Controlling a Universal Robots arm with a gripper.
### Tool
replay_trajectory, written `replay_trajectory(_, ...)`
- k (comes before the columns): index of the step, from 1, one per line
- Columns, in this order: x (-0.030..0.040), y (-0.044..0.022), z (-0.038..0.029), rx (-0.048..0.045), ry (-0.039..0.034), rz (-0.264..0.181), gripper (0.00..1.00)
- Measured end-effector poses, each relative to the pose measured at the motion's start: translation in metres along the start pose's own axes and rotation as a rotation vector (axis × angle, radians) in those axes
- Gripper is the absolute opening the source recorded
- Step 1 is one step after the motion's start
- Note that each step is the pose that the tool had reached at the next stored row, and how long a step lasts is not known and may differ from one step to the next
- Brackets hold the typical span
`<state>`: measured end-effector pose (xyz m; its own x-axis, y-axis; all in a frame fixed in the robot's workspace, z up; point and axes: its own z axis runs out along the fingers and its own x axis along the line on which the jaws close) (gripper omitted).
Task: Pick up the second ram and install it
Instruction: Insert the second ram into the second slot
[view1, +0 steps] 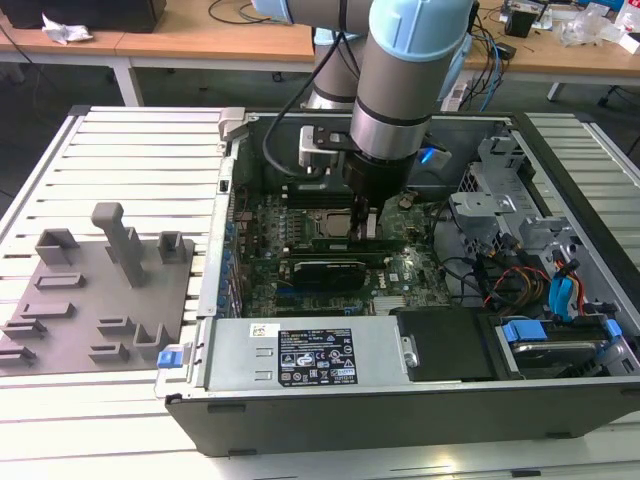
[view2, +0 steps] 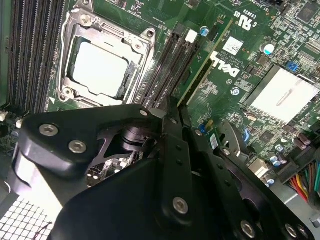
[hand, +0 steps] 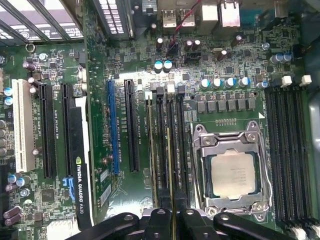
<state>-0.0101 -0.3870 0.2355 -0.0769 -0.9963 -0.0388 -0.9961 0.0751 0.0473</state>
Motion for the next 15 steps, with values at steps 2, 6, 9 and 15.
replay_trajectory(2,0.0001,-0.0001,0.0023,0.0,0.0001,0.0,0.13)
replay_trajectory(6,0.0003,-0.0003,0.0074,0.0,0.0,0.0,0.13)
replay_trajectory(9,0.0005,-0.0004,0.0098,-0.0002,0.0008,0.0,0.13)
replay_trajectory(15,-0.0005,0.0007,-0.0136,0.0002,0.0,0.0,0.13)
